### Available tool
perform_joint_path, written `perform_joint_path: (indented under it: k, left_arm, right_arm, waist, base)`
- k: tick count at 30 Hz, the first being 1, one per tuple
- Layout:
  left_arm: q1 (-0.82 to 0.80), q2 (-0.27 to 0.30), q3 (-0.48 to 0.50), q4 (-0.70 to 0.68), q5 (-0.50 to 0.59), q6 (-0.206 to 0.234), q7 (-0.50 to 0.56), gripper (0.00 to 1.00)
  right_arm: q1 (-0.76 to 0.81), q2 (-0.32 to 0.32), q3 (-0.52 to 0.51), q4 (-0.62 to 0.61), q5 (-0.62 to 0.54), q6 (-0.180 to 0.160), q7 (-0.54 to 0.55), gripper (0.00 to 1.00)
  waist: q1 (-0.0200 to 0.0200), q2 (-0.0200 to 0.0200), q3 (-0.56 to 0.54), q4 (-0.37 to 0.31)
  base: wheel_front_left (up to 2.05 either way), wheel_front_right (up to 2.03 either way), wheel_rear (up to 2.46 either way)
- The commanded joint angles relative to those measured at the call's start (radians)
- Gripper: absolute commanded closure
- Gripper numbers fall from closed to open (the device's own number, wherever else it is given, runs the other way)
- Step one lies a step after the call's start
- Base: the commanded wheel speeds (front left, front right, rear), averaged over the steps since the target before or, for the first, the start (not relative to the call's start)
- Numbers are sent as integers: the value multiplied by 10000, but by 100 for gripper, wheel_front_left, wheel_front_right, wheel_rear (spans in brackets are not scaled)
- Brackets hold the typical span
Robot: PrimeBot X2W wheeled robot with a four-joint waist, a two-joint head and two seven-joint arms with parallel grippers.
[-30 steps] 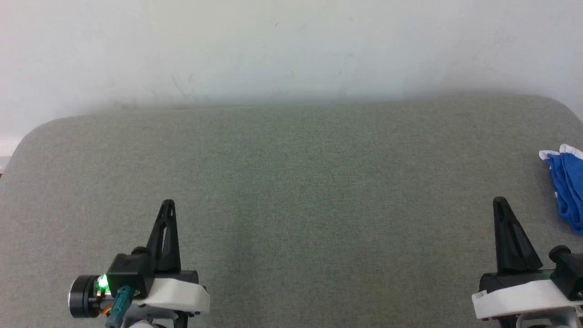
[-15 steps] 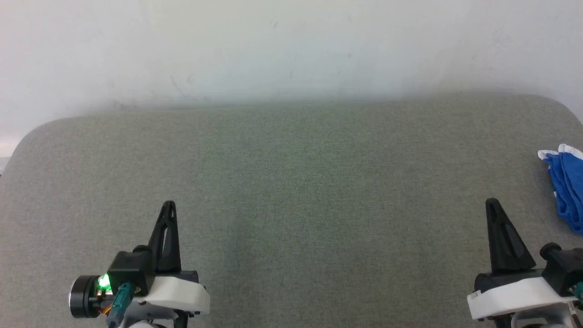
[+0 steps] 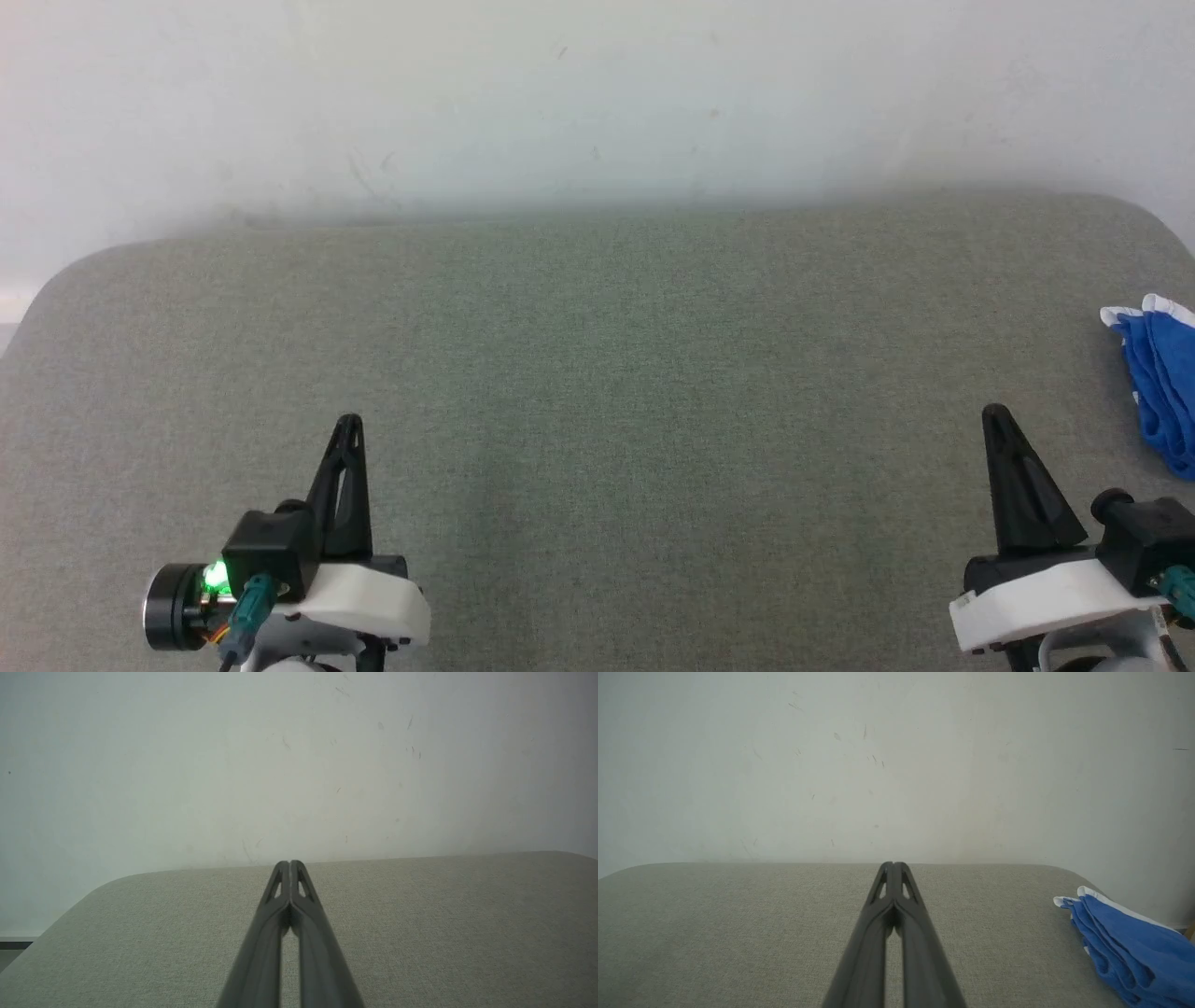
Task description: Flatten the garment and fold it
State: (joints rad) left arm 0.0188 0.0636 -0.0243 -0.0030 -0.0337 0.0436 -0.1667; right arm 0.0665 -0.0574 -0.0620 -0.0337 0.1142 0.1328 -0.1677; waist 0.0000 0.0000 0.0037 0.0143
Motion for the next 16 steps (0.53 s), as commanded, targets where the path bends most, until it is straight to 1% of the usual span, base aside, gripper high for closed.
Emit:
perform_joint_path:
  k: [1, 16]
  left_arm:
    - [-62, -44, 56, 11, 98, -61, 47, 100]
    - [-86, -61, 91, 14, 143, -132, 353, 100]
  right_arm:
    - [-124, 25, 21, 28, -88, -8, 49, 100]
    - [-226, 34, 135, 87, -287, -10, 357, 100]
  waist:
    - [0, 0, -1, -1]
    - [0, 0, -8, -28]
  base:
    - [0, 0, 0]
    - [0, 0, 0]
